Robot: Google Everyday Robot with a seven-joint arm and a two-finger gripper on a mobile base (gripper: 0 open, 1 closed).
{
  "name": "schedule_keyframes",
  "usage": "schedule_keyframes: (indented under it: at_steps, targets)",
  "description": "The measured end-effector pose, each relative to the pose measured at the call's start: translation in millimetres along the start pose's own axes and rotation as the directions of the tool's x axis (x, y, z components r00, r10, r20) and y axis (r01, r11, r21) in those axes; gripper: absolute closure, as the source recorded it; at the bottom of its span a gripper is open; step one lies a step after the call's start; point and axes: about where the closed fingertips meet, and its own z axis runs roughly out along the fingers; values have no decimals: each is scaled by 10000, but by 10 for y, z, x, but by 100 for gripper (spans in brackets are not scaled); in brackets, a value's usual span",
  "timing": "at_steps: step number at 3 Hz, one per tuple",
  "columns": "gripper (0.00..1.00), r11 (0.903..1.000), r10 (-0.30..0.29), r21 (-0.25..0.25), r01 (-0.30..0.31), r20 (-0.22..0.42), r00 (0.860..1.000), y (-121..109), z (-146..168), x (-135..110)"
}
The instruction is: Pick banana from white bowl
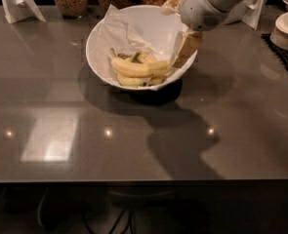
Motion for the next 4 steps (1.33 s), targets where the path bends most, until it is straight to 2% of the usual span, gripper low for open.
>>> schedule_keyframes:
  at_steps: [2,3,4]
  targets:
    - [24,9981,214,-580,-223,-147,9997,38,201,33]
    - [24,9953,364,-888,-377,-160,9992,91,277,46]
    - [32,9910,603,-1183,-625,-222,9979,161,346,82]
